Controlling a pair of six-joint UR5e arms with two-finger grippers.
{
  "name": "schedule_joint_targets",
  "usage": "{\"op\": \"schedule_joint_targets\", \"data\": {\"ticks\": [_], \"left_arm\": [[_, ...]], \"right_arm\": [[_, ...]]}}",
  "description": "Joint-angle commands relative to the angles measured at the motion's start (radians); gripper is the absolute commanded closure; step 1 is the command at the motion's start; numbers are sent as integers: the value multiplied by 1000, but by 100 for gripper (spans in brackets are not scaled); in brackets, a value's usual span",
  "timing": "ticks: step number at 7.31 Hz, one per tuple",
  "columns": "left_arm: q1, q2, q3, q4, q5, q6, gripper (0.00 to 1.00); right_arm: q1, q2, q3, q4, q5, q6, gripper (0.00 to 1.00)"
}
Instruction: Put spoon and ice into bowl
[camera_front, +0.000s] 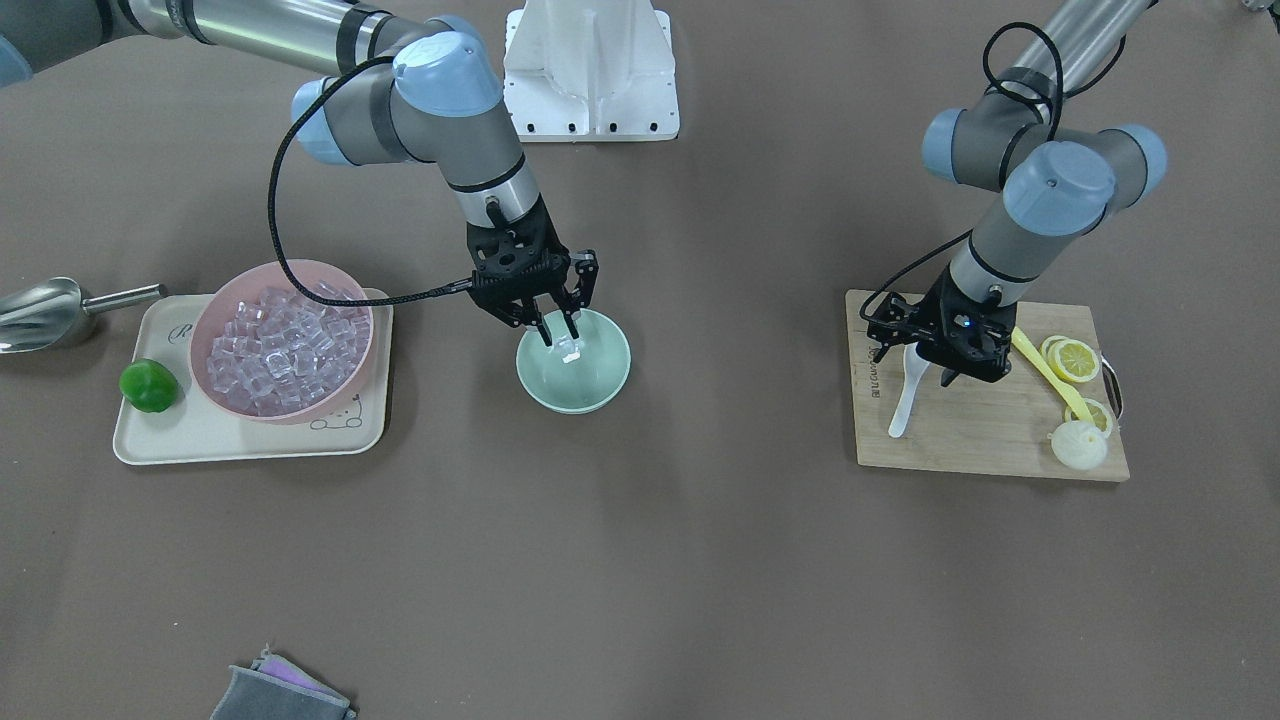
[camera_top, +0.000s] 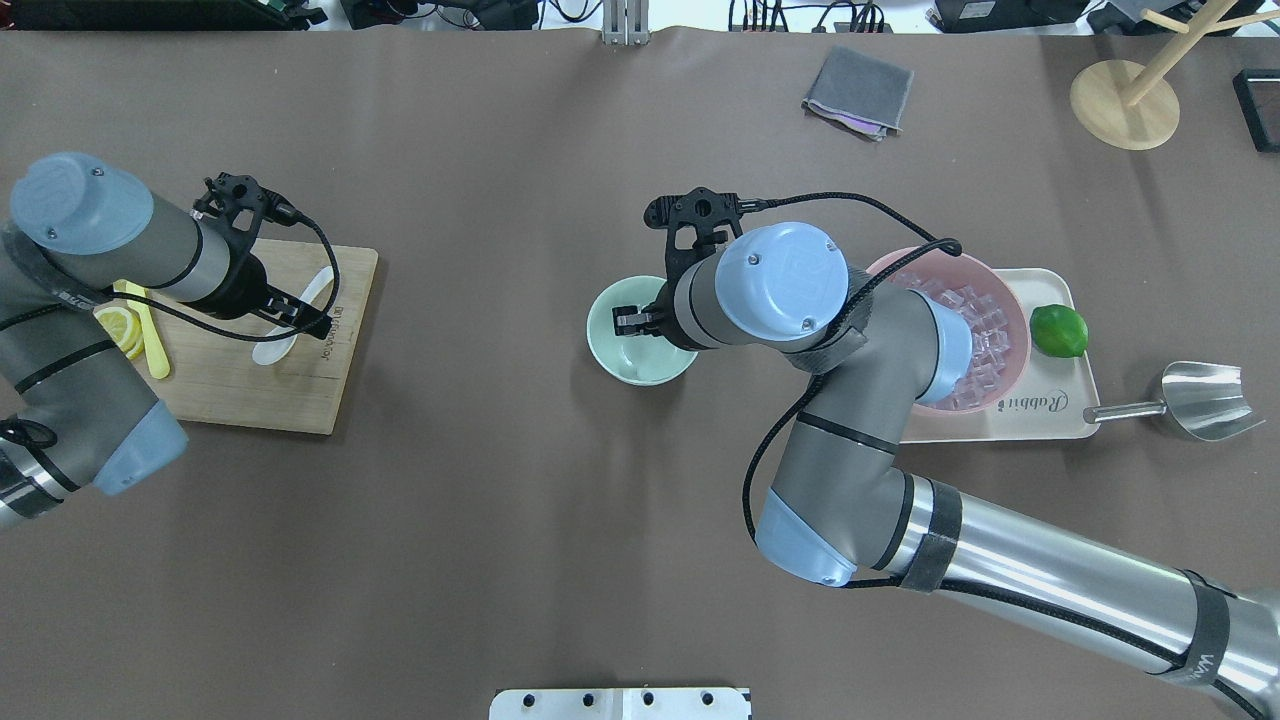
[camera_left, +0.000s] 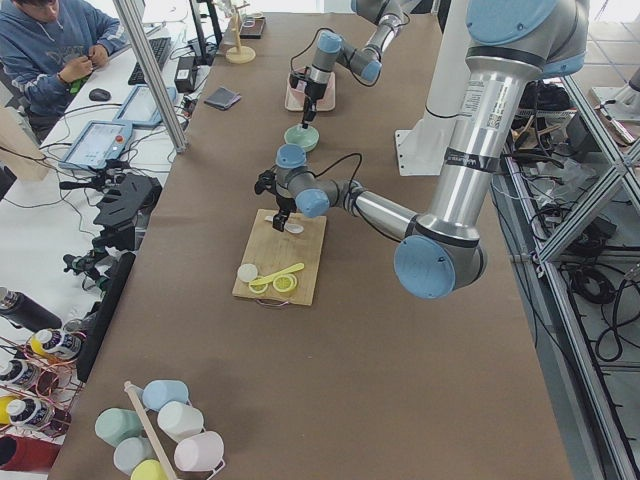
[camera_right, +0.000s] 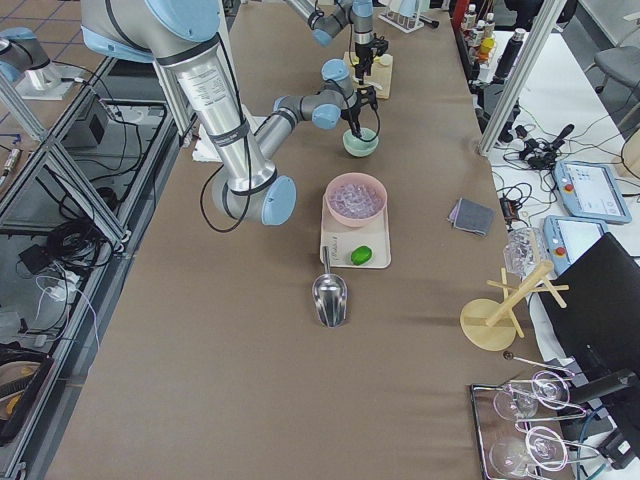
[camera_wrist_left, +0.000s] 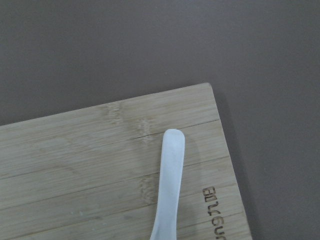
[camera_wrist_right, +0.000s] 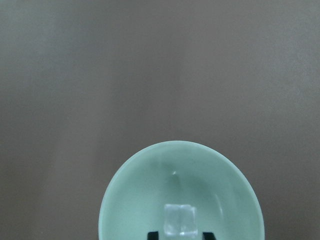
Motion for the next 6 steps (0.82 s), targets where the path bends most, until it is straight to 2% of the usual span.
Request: {"op": "schedule_joint_targets", "data": {"ticks": [1, 2, 3, 4, 6], "left_arm": [[3, -24, 37, -2, 0, 10, 19], [4, -24, 37, -4, 0, 11, 48], [4, -32, 46, -4, 0, 11, 85], [4, -42, 54, -4, 0, 11, 100], [3, -70, 50, 7, -14, 7, 100]], "right_arm": [[-3, 12, 6, 1, -8, 49, 0], [-3, 7, 21, 3, -1, 49, 0], [0, -28, 65, 3, 1, 47, 0], [8, -58, 107, 3, 2, 46, 0], [52, -155, 188, 4, 57, 18, 0]]}}
